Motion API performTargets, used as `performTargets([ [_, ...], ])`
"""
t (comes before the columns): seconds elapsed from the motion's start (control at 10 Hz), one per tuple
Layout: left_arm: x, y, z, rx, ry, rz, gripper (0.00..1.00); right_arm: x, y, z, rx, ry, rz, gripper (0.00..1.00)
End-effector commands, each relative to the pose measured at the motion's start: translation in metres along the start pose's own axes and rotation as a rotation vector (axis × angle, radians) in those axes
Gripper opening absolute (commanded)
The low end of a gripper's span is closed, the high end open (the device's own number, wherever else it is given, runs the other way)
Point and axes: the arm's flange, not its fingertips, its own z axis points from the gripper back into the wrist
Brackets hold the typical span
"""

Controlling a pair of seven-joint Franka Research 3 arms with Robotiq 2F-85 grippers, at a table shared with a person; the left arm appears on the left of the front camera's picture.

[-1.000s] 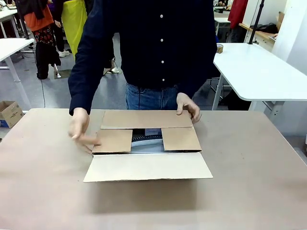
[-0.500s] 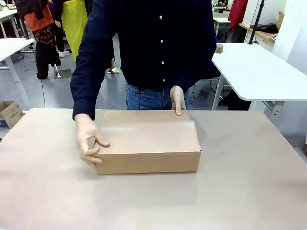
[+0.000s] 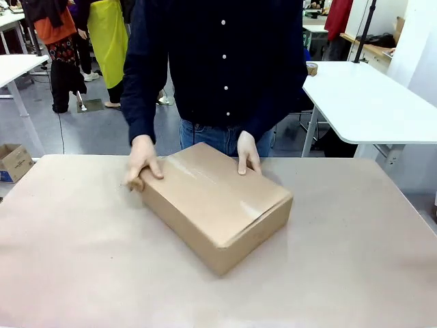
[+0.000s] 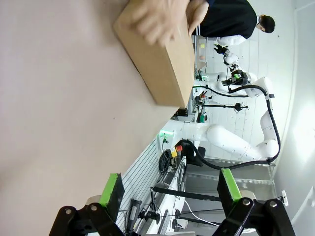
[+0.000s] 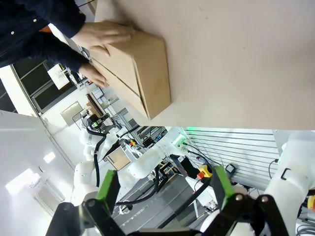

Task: Pack the gift set into the box.
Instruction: Press and hold the closed box until the human finishes sealing it.

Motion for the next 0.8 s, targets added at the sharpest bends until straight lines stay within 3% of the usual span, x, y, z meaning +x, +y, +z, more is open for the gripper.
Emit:
performTargets([
  [0.0,-0.0023,-0.0019,-0.0011,0.001,-0.008,0.007,1.00,-0.0010,-0.0025,0.0002,-0.007,0.004,0.025,1.00],
  [0.7,-0.0023,-0.0019,-0.0011,0.001,-0.008,0.007,1.00,-0.0010,-0.0025,0.0002,-0.007,0.004,0.025,1.00],
])
